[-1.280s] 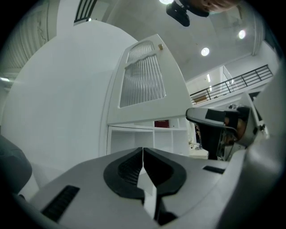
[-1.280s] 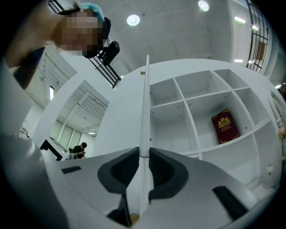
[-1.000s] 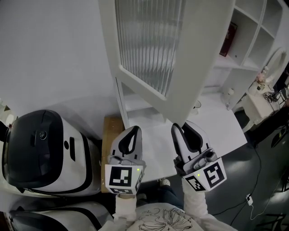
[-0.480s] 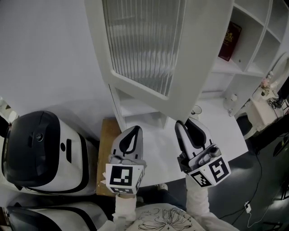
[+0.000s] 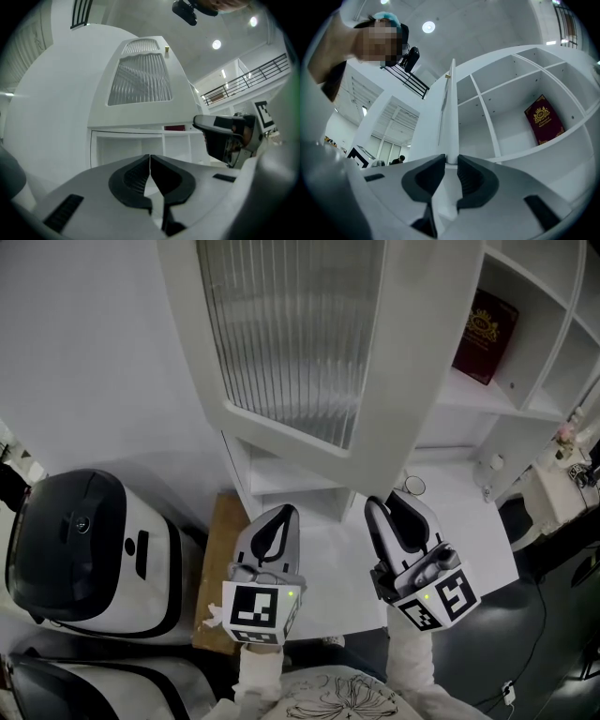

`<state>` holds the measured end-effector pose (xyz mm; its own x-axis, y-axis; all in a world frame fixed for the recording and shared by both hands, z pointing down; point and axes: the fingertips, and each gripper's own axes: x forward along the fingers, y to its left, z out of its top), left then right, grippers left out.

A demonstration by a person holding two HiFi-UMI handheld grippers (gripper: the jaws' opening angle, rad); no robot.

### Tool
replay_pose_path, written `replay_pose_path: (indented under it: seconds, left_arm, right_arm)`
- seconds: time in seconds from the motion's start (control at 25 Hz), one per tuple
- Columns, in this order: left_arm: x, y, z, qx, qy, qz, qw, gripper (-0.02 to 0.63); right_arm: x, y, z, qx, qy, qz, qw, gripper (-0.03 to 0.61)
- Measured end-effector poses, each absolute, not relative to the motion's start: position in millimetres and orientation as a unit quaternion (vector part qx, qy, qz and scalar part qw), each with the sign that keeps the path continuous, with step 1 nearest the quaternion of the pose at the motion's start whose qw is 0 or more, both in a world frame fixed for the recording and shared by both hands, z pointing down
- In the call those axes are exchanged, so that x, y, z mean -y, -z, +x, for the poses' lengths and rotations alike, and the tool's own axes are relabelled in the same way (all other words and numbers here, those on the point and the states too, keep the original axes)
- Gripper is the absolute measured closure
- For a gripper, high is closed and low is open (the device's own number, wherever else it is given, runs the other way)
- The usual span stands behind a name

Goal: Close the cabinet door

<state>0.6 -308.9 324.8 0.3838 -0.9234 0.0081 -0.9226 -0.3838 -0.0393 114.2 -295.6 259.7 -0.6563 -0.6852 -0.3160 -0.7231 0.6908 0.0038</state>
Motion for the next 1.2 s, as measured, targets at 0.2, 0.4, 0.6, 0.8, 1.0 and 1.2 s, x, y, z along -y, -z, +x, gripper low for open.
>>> replay_pose_path:
  seconds: [0.2, 0.4, 0.6, 0.8, 1.0, 1.2]
  left_arm:
    - [319.9, -326.0, 7.6, -0.567, 0.020, -0.823, 0.015, 0.609]
    - [330.1, -327.0, 13.4, -0.583, 0.024, -0.812, 0.018, 0.609]
    - [338.0, -325.6, 20.5, -0.595, 0.024, -0.803, 0.017, 0.609]
    - [343.9, -322.3, 27.8, -0.607, 0.024, -0.794, 0.022, 0.609]
    - [347.0, -323.1, 30.1, -0.620, 0.026, -0.784, 0.022, 0.609]
    - [349.2, -325.4, 29.4, -0.631, 0.029, -0.775, 0.019, 0.609]
  right_arm:
    - [310.4, -260.0, 121.6, -0.912, -0.066, -0.377, 0.150, 0.495]
    - [323.7, -260.4, 127.8, -0.918, -0.063, -0.359, 0.157, 0.495]
    - [334.3, -260.9, 131.2, -0.925, -0.061, -0.342, 0.155, 0.495]
    - [344.5, -261.3, 135.5, -0.930, -0.053, -0.328, 0.156, 0.495]
    - [354.6, -261.2, 138.6, -0.932, -0.047, -0.321, 0.163, 0.494]
    - [364.1, -261.1, 141.9, -0.930, -0.039, -0.324, 0.169, 0.492]
